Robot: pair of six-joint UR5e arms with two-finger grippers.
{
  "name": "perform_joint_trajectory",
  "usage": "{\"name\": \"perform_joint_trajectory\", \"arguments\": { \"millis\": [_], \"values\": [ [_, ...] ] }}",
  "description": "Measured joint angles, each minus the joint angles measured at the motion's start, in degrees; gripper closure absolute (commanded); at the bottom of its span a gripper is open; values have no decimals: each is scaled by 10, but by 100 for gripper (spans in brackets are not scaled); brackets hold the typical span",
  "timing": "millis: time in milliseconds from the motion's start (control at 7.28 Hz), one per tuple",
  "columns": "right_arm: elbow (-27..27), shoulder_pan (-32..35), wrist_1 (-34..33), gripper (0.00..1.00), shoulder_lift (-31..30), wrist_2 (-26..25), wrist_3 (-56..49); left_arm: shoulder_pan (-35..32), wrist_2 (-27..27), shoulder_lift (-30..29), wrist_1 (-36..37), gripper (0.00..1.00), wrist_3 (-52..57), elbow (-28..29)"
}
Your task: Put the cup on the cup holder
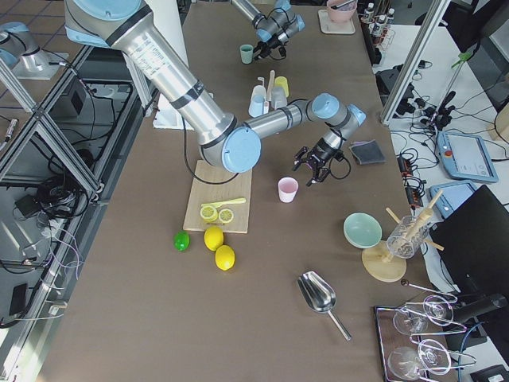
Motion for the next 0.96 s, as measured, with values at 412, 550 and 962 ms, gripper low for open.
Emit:
{"name": "perform_joint_trajectory", "arguments": {
  "millis": [412, 550, 962],
  "values": [
    [-26, -2, 16, 5, 2, -15, -41, 5, -1, 3, 0, 3, 1, -1],
    [-31, -2, 28, 5, 3, -13, -51, 6, 0, 4, 0, 4, 2, -1],
    [-62, -9, 57, 6, 4, -11, -75, 13, -1, 5, 0, 4, 4, -1]
  ]
}}
